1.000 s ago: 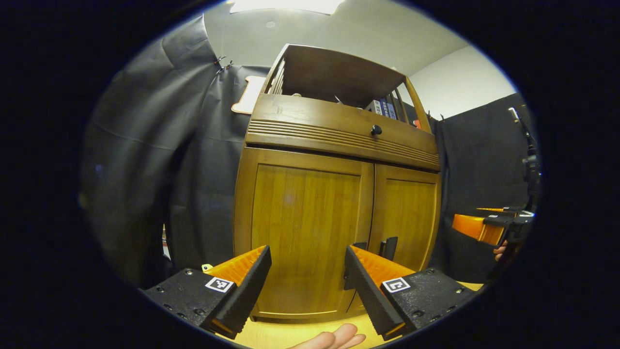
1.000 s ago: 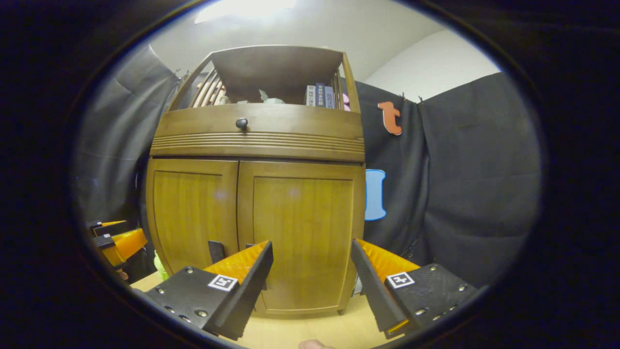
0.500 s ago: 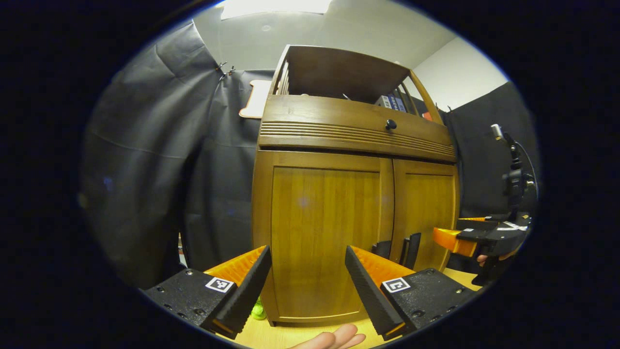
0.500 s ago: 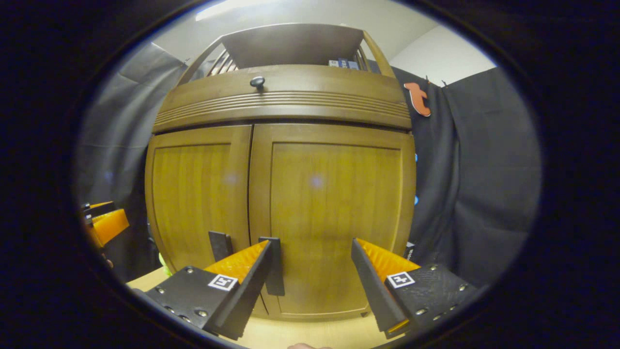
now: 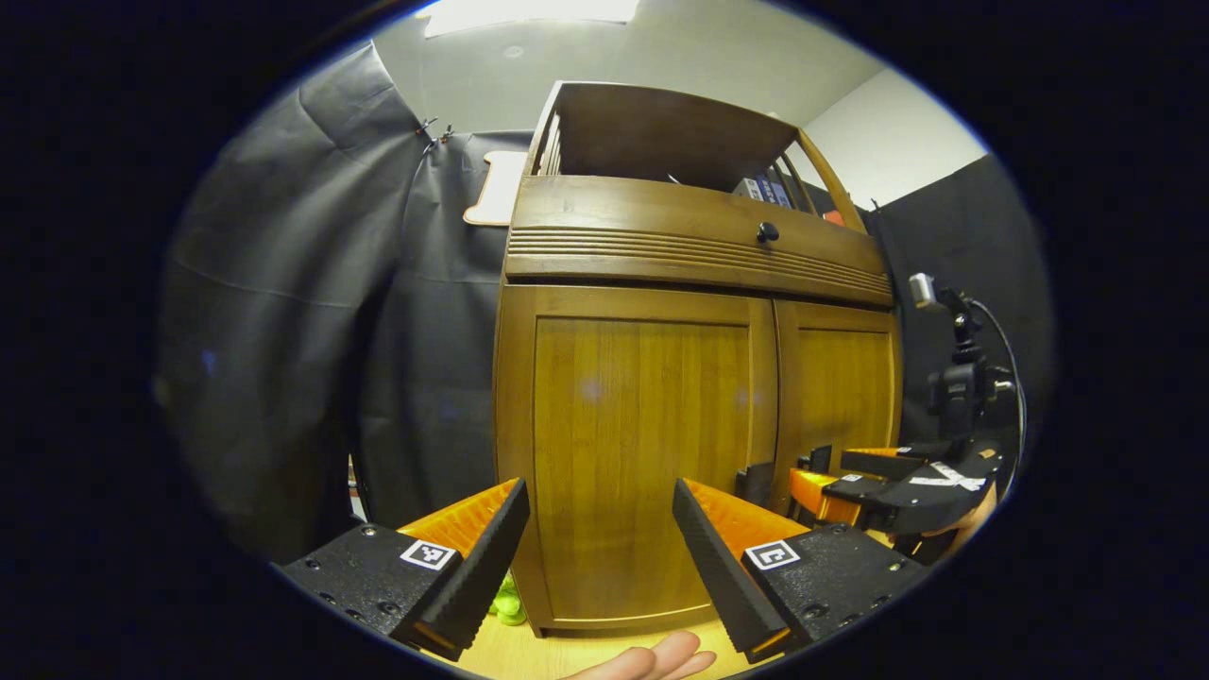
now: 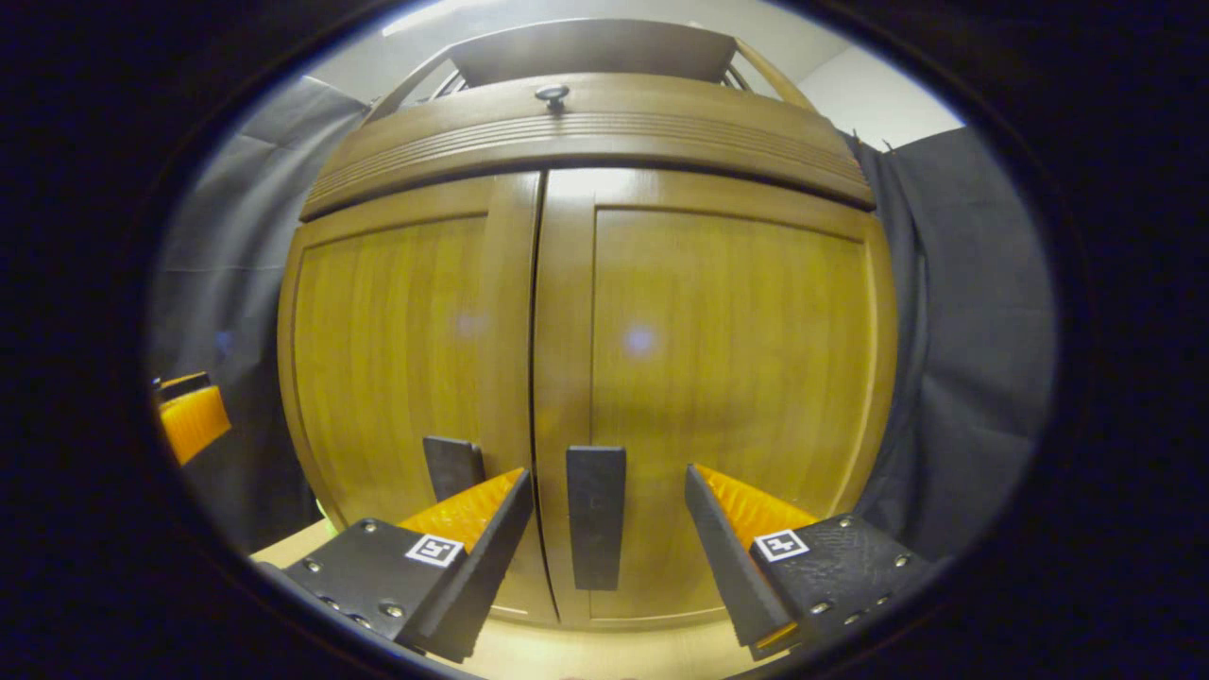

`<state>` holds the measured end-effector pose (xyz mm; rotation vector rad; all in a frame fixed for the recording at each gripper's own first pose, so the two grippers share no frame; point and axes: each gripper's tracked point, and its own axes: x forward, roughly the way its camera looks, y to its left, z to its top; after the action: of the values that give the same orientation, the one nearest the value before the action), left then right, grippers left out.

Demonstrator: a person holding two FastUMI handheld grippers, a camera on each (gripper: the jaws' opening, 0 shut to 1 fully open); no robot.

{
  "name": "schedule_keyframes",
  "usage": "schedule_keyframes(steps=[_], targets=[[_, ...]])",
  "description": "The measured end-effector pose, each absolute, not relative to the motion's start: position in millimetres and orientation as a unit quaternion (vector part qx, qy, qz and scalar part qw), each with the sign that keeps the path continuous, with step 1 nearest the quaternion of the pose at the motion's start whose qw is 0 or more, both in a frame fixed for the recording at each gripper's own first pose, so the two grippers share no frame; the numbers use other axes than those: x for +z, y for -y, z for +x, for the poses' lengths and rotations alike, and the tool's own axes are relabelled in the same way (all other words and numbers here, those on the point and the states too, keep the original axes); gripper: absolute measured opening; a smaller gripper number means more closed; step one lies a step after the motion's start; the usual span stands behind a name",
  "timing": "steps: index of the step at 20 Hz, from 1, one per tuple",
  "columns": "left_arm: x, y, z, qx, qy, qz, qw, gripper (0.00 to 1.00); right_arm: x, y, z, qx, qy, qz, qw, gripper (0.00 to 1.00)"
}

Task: Open the right door of the double-door shoe cabinet with the right hand, and open the left door with the left hand.

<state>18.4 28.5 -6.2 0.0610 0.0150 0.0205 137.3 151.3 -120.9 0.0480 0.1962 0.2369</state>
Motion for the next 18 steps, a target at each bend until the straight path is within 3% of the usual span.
schedule_keyframes(steps=[1,5,16,17,18], targets=[[-6.8,-28.5,18.5,0.011,-0.007,0.03,0.999,0.95,-129.0,-150.6,142.2,0.115,-0.11,0.027,0.987,0.93],[-9.5,-27.4,20.3,0.007,-0.011,0.033,0.999,0.92,-138.0,-153.6,141.2,0.145,-0.11,0.03,0.983,0.24],[-18.7,-17.1,25.9,-0.005,-0.027,0.029,0.999,0.92,-132.2,-159.9,145.3,0.207,-0.126,0.057,0.969,0.24],[-20.3,-15.1,25.7,-0.012,-0.03,0.032,0.999,0.96,-130.7,-158.8,145.7,0.21,-0.128,0.059,0.968,0.22],[-20.3,-13.6,25.7,-0.02,-0.03,0.032,0.999,0.92,-129.7,-158.6,145.0,0.212,-0.128,0.057,0.967,0.24]])
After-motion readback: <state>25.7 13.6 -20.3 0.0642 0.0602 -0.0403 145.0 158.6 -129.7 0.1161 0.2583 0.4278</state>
